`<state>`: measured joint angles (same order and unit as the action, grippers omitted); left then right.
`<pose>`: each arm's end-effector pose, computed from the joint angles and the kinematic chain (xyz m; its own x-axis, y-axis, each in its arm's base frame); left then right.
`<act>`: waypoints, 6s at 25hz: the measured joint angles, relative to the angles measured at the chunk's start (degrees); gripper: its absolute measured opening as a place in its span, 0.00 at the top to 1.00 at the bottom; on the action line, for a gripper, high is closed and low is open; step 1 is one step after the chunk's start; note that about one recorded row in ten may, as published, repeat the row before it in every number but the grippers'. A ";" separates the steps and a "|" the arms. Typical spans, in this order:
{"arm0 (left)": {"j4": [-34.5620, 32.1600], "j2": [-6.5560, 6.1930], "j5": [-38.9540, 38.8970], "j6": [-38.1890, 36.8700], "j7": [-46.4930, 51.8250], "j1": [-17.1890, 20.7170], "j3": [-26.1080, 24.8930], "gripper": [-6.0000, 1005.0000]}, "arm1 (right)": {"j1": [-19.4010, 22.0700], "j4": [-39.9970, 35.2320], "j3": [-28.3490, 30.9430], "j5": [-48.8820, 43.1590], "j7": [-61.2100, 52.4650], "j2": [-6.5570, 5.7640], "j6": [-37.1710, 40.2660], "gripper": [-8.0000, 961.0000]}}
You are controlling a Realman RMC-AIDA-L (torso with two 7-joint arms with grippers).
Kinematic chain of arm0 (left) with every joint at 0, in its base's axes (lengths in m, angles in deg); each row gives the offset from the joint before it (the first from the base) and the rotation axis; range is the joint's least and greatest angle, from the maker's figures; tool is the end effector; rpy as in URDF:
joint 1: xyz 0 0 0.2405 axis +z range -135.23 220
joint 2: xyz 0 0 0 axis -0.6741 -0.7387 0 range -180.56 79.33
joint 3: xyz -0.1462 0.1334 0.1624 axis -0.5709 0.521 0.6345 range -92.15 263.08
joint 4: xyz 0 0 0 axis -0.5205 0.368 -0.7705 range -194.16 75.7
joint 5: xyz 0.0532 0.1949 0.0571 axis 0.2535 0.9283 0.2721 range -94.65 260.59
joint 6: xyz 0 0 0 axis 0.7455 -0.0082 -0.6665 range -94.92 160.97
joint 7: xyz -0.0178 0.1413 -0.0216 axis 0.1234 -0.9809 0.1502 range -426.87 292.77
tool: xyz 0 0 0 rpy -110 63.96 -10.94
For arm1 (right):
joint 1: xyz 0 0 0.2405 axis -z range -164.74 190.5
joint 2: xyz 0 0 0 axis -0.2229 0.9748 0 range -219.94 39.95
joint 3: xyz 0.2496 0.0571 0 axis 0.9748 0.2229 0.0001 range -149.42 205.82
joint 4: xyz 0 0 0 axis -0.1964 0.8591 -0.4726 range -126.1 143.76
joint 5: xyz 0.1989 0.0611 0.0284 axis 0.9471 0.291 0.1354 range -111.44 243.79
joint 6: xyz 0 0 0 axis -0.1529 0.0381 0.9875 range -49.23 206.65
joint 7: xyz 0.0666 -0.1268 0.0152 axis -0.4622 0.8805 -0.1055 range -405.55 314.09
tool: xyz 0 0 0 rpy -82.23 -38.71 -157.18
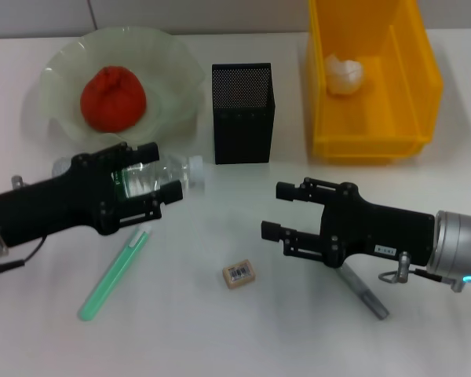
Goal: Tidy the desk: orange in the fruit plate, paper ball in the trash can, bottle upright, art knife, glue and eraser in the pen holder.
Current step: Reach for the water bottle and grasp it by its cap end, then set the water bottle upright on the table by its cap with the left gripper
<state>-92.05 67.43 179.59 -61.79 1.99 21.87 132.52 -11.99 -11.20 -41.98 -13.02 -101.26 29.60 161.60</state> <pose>-0.2806 0.2816 0.0017 0.6828 0.2617 0.6821 0.4591 -0.8800 -0.1219 0.2592 0.2796 -0.0716 0.7318 -0.2310 -0.6411 -0.3865 -0.9156 -0.1112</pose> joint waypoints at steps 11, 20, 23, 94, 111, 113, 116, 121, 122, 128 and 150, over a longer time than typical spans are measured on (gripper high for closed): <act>-16.03 0.15 20.72 2.60 27.03 -9.74 1.14 0.22 | 0.31 3.27 0.58 0.46 0.62 0.03 -1.35 0.29; -27.24 0.60 31.54 6.61 40.37 -16.18 11.88 0.23 | 0.46 4.61 0.75 0.64 0.63 0.02 -1.51 0.29; -32.22 0.64 35.08 8.88 42.86 -16.72 18.51 0.24 | 0.36 5.03 0.75 0.66 0.63 0.02 -2.16 0.29; -47.89 0.69 45.85 23.18 49.90 -10.29 39.99 0.55 | -0.23 5.97 0.83 3.79 0.86 0.11 -2.30 0.29; -54.61 0.52 20.93 22.05 40.59 4.87 24.58 0.55 | -0.93 6.06 0.33 3.79 0.86 0.30 -2.29 0.29; -54.06 0.52 19.90 22.25 39.32 5.98 23.51 0.55 | -0.94 6.07 0.31 3.79 0.86 0.30 -2.29 0.29; -53.31 0.52 19.59 22.30 38.93 6.23 23.11 0.54 | -1.00 6.06 0.30 3.79 0.86 0.30 -2.29 0.29; -52.67 0.46 19.17 22.05 38.88 6.27 22.92 0.54 | -1.57 6.32 0.34 3.79 0.86 0.29 -2.33 0.29; -52.71 0.47 19.09 21.87 38.88 6.28 22.91 0.54 | -1.68 6.40 0.38 3.79 0.86 0.29 -2.33 0.29; -51.41 0.45 19.05 22.44 38.88 5.71 22.44 0.53 | -1.76 6.50 0.68 3.78 0.86 0.29 -2.48 0.29; -46.46 0.41 18.23 23.19 38.88 3.90 18.36 0.50 | -2.99 6.77 0.83 3.78 0.86 0.28 -3.59 0.29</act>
<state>-138.51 67.84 197.82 -38.60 40.88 25.77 150.88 -14.98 -4.43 -41.14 -9.24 -100.40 29.88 158.01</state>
